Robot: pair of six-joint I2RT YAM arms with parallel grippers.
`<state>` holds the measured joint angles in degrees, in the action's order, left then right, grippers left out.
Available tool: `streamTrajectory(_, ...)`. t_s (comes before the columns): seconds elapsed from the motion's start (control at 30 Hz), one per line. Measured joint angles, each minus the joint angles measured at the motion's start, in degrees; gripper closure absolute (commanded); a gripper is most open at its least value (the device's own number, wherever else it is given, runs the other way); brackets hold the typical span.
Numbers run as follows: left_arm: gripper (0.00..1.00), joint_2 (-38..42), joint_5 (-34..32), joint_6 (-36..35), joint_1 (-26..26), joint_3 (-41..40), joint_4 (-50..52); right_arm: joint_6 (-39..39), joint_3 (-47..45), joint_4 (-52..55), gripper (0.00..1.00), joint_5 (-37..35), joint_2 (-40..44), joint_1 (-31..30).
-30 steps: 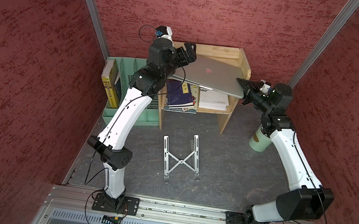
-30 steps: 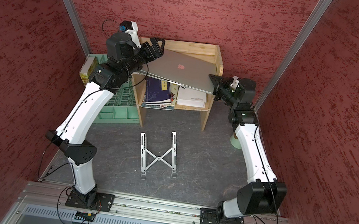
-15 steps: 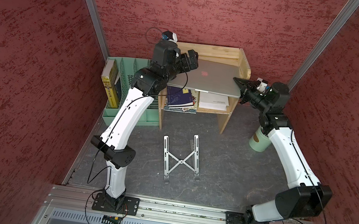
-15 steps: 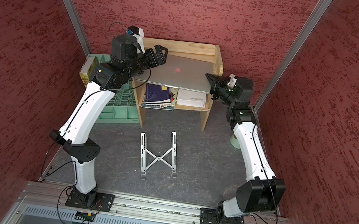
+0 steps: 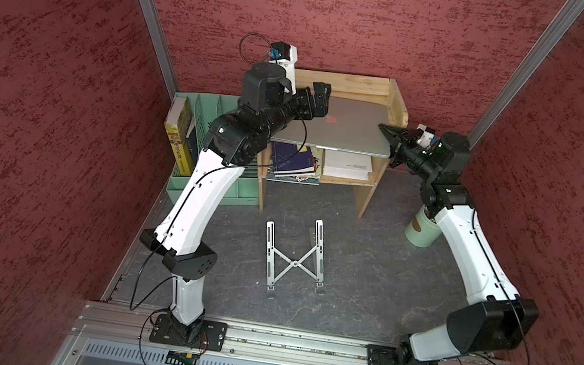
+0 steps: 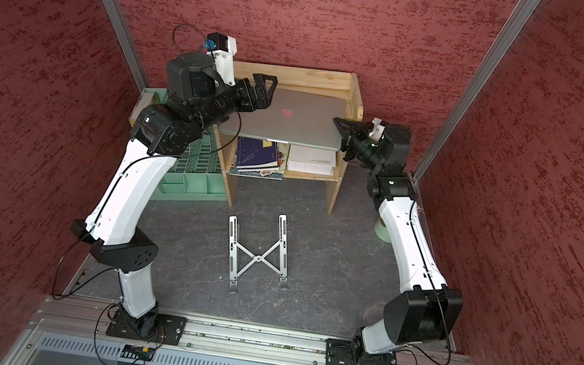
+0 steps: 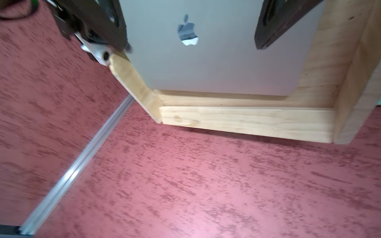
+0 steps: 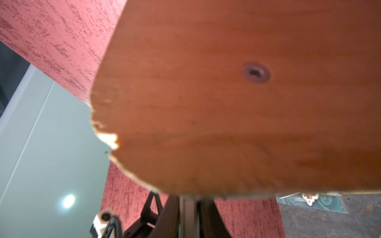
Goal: Close the laptop lid and set it aside
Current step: Place the laptop on the shelf.
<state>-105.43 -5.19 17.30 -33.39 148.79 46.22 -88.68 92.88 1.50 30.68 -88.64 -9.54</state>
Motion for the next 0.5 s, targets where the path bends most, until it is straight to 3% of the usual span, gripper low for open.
streamTrajectory(0.13, 0.06, 5.55, 4.81, -4.48, -7.17, -2.64, 3.82, 0.48, 2.69, 0.76, 1.00, -0.55, -1.84, -0.83)
streamTrajectory(0.27, 0.12, 15.04, 8.20, -8.35, -14.67, -12.31, 8.39, 0.48, 3.91, 0.83, 1.00, -0.98, -3.58, -1.99)
streamTrajectory(0.4, 0.13, 23.02, 9.22, -9.22, -16.46, -23.23, 12.13, 0.59, 4.26, 0.52, 1.00, -1.03, -4.15, -2.23)
streamTrajectory(0.5, 0.13, 23.63, 8.70, -9.18, -16.09, -25.73, 15.37, 0.68, 4.26, 0.55, 1.00, -1.05, -4.15, -2.27)
